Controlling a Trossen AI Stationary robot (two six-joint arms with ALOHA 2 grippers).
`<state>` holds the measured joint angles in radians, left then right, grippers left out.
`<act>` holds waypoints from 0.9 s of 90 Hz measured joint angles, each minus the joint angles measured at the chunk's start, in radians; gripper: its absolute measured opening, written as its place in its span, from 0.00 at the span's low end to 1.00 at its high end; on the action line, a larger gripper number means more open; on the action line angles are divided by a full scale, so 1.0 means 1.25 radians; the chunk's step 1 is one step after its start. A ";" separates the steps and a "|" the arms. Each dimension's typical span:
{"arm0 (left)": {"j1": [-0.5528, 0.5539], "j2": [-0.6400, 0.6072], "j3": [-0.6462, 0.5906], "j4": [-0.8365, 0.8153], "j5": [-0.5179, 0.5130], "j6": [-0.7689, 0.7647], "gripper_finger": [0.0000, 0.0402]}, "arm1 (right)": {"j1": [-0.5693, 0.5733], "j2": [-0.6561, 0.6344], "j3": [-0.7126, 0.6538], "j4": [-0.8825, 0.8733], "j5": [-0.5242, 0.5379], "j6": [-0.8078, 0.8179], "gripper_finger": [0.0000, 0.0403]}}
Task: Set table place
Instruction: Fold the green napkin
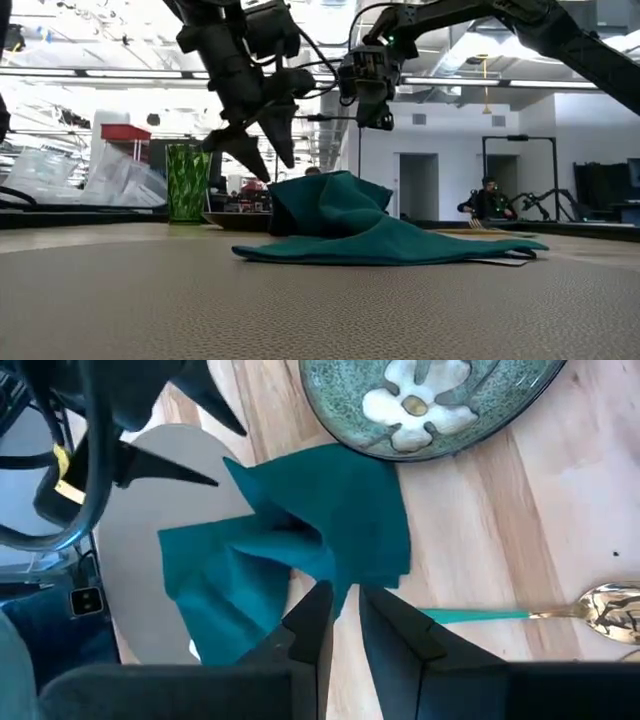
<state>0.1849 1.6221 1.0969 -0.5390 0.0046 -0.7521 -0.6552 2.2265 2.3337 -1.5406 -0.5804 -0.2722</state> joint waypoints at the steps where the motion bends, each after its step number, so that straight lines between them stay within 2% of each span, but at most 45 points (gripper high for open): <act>1: 0.000 0.000 0.000 -0.002 0.000 0.000 0.53 | 0.000 0.000 0.000 -0.001 0.000 0.000 0.11; 26: -0.004 0.001 -0.050 0.105 0.026 -0.014 0.53 | 0.000 0.000 0.000 -0.002 0.000 -0.002 0.11; 39: -0.010 0.003 -0.054 0.104 0.026 -0.007 0.50 | -0.001 0.000 0.000 -0.002 0.000 -0.012 0.11; 51: -0.009 0.065 -0.055 0.136 0.066 0.012 0.36 | -0.001 0.000 0.000 -0.007 0.000 -0.012 0.11; 57: -0.011 0.101 -0.049 0.166 0.101 0.020 0.26 | -0.001 0.000 0.000 -0.010 0.000 -0.013 0.11; 67: -0.012 0.124 -0.033 0.167 0.103 0.020 0.05 | -0.002 0.000 0.000 -0.014 0.000 -0.014 0.11; 81: -0.011 0.103 -0.006 0.110 0.094 0.024 0.00 | -0.002 0.000 0.000 -0.020 0.000 -0.013 0.11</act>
<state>0.1709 1.7508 1.0890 -0.4013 0.1222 -0.7226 -0.6571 2.2265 2.3337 -1.5658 -0.5800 -0.2890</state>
